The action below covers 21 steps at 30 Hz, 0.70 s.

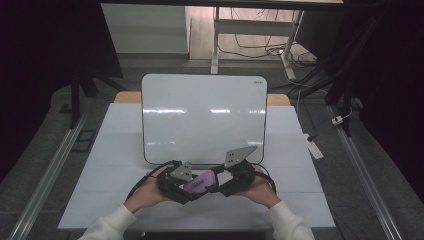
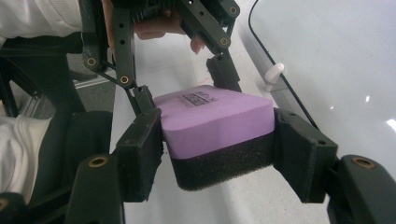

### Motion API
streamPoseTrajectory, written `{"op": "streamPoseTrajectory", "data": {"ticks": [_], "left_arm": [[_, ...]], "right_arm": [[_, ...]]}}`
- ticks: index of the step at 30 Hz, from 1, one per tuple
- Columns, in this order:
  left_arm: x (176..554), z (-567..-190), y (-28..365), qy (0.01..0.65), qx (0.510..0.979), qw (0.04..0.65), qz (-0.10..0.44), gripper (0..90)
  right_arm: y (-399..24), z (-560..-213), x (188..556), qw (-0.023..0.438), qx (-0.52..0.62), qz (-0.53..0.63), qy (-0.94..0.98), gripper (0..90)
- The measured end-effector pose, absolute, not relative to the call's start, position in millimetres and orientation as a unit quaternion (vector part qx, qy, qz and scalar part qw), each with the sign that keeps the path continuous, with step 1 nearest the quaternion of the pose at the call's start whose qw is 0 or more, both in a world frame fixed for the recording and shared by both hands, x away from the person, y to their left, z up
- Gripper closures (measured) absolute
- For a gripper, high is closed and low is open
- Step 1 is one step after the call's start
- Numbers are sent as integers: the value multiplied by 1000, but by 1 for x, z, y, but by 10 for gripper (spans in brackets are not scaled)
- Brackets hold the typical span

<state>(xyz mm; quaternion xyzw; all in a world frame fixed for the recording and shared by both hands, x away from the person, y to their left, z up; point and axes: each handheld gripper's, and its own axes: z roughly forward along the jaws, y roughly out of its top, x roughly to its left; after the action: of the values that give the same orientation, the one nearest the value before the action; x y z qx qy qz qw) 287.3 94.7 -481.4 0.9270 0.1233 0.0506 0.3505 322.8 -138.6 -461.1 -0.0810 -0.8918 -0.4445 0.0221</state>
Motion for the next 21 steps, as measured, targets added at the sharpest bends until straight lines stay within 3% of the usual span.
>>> {"op": "streamPoseTrajectory", "data": {"ticks": [4, 7, 11, 21], "left_arm": [[281, -478, 95, 130, 922, 353, 95, 380], [273, -473, 100, 153, 908, 365, 140, 283], [263, -470, 104, 179, 887, 380, 192, 269], [253, -477, 88, 189, 871, 356, 281, 372]], "right_arm": [[-142, -460, 321, 14, -97, -454, -886, 373], [-147, -461, 325, 12, -134, -464, -876, 378], [-153, -464, 330, 14, -180, -476, -861, 379], [-146, -463, 331, 38, -265, -494, -827, 378]]}}
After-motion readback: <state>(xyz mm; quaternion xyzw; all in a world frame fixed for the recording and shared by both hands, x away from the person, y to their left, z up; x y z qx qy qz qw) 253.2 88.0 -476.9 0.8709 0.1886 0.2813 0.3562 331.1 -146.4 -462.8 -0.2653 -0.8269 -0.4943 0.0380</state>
